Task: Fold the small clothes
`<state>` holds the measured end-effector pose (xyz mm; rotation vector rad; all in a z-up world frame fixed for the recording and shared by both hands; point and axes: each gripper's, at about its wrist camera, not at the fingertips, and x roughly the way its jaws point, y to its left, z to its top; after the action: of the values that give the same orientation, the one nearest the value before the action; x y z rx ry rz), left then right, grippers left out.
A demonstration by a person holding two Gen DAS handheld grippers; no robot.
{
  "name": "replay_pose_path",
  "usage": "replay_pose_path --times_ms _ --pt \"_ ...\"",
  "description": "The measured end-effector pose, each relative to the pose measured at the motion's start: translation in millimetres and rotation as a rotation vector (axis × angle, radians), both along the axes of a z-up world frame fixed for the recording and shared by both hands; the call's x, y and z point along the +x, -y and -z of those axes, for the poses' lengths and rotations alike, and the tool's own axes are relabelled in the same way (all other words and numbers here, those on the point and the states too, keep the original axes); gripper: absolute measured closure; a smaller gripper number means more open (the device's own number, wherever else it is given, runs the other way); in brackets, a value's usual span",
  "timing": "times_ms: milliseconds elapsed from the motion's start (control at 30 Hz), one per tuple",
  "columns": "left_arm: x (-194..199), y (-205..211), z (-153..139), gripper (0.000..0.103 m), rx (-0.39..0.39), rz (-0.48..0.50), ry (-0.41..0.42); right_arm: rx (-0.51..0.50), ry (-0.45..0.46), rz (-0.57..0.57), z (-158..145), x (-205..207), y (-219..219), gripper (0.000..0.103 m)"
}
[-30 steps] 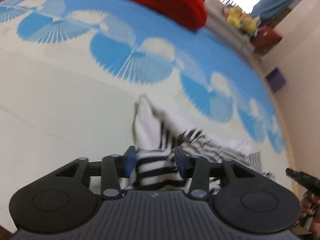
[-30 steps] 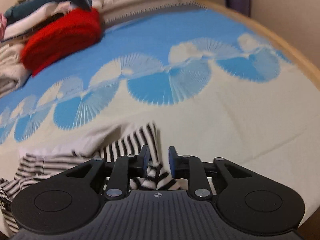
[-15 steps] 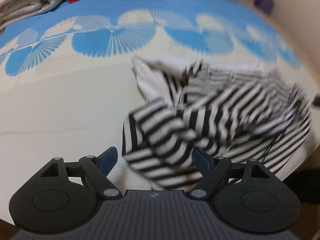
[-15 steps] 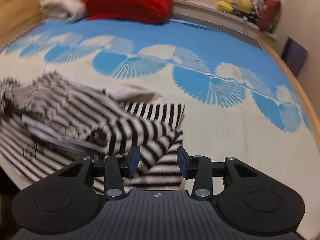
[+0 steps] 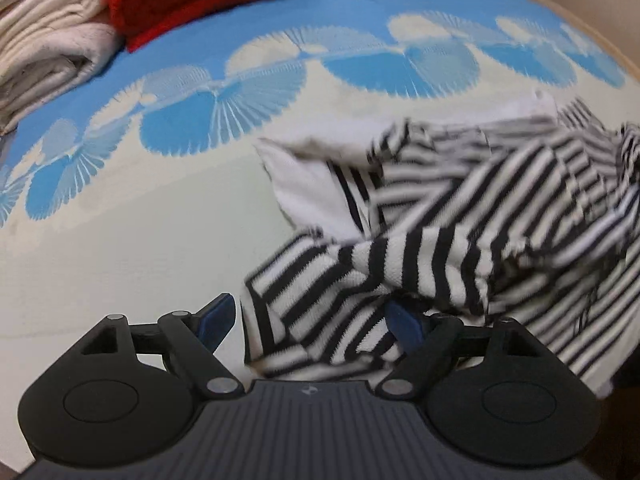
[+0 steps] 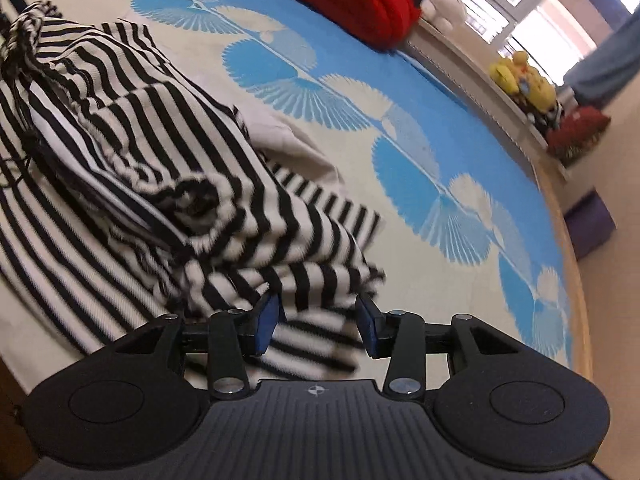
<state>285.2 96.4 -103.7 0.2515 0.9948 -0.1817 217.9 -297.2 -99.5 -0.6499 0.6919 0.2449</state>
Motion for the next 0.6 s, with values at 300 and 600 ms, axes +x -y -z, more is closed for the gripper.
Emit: replay_pose_path --times_ms 300,600 --pt "51 -23 -23 0.018 -0.237 -0.305 0.079 0.241 0.057 0.143 -37 64 -1 0.058" --pt "15 -60 -29 0.017 -0.249 -0.08 0.065 0.33 0.078 0.167 -48 51 49 0.053"
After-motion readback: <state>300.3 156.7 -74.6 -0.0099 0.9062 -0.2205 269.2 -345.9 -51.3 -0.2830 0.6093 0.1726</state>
